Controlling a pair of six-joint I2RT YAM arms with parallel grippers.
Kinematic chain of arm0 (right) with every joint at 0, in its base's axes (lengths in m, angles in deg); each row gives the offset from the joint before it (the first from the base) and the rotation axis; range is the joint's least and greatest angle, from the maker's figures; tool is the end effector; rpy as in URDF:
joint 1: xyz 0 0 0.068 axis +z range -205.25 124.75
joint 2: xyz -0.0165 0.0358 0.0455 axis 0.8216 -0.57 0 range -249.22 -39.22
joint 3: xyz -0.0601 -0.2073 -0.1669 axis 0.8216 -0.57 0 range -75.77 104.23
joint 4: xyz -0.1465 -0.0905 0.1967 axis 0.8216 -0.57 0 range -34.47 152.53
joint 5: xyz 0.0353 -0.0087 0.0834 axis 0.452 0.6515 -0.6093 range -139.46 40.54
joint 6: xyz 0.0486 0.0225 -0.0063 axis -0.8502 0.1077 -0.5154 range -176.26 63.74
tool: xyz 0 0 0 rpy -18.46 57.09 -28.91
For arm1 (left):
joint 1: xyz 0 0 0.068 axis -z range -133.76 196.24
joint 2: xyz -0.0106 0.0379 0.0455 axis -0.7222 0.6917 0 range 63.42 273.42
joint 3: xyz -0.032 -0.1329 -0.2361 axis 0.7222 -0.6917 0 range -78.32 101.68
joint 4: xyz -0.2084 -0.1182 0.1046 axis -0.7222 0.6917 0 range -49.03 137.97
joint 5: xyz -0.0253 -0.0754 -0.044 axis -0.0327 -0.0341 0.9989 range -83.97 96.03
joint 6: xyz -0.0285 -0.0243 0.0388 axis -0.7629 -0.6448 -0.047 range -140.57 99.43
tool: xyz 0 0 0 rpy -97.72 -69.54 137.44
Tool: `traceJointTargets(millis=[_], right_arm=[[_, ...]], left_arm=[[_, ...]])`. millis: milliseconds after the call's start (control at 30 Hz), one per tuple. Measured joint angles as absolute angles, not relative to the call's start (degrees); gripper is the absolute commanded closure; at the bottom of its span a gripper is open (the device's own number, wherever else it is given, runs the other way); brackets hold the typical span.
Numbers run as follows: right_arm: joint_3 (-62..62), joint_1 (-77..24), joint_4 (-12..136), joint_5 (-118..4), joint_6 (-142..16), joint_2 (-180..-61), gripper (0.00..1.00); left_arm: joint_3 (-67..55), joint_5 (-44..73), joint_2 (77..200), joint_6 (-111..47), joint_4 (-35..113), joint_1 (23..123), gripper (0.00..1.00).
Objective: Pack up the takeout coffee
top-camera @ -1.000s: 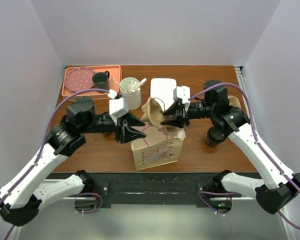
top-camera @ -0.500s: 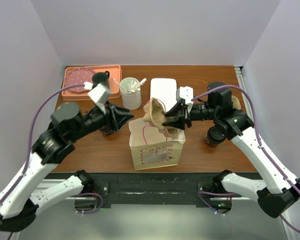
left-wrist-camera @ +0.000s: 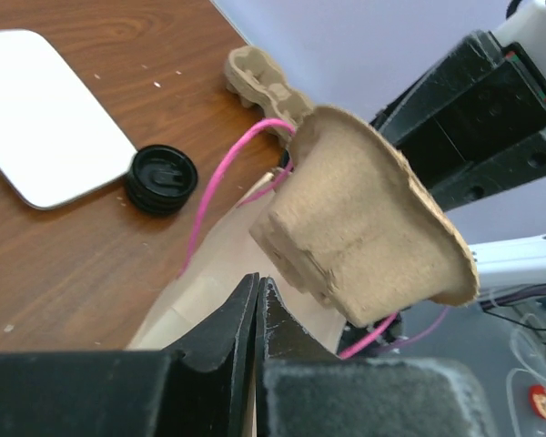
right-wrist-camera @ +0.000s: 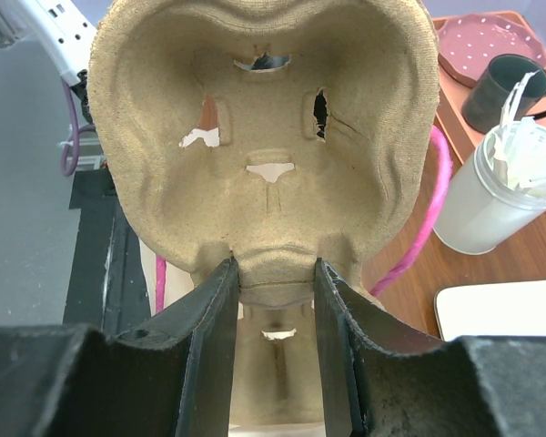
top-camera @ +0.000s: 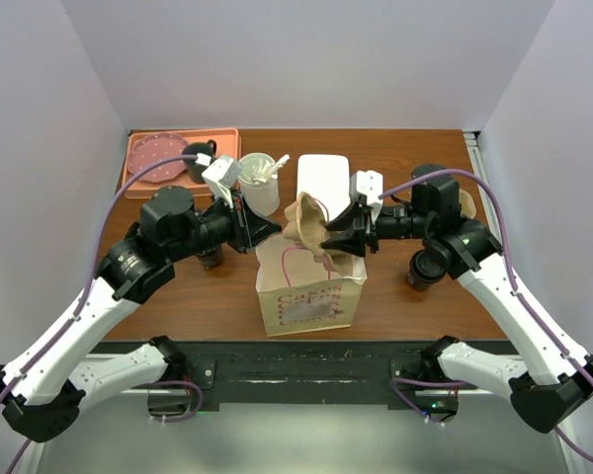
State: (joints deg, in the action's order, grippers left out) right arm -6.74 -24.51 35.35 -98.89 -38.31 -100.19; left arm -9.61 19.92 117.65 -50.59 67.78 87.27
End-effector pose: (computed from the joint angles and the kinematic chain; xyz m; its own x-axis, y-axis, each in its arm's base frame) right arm 0.1735 0.1347 0.4063 0.0248 -0.2186 -0.9755 -0.9899 0.1312 -0.0546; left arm 0.1406 -0.1338 0.4239 -0.5469 -0.1678 -0.8202 0.6245 0.5708 -0.5331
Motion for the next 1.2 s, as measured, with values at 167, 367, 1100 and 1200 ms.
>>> traceJointTargets(millis=[167, 367, 1100, 1200], right_arm=[[-7.04, -24.51, 36.45, -98.38, -39.20, -100.17, 0.80], [-7.63, -24.51, 37.06, -98.03, -39.77, -100.17, 0.81], [-7.55, -24.51, 37.28, -95.78, -41.28, -101.41, 0.80], [-7.55, -24.51, 37.26, -95.26, -41.91, -102.02, 0.80]], left_arm=[[-13.74, 22.74, 116.52, -55.62, 66.77, 87.34, 0.98], [-16.15, 26.06, 117.02, -59.18, 65.37, 87.93, 0.99], [-19.19, 44.49, 116.93, -62.94, 51.43, 93.61, 0.98], [-19.19, 45.73, 116.93, -62.77, 50.93, 94.33, 0.97]])
